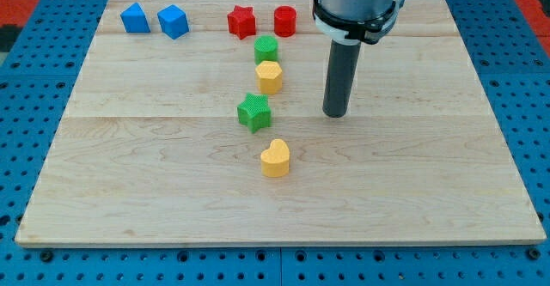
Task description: Push the blue cube towards the bottom of red star
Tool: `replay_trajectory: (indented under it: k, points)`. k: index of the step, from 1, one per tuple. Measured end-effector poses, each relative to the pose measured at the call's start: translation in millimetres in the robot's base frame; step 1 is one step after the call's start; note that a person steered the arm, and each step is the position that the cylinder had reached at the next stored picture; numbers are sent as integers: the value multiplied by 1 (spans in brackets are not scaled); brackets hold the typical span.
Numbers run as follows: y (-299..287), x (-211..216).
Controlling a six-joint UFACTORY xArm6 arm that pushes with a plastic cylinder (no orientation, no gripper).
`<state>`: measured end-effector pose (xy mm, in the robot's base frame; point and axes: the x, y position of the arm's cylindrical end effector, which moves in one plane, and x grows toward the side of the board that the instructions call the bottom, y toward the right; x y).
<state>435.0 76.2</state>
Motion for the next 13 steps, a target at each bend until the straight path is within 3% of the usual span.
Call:
replay_trajectory:
  k: [1, 3, 5, 7, 9, 10, 12, 13]
  points:
    - [3, -1]
    - [33, -51]
    - [9, -68]
    - [19, -121]
    - [32, -226]
    - [31, -244]
    - [-27, -242]
    - [-106, -243]
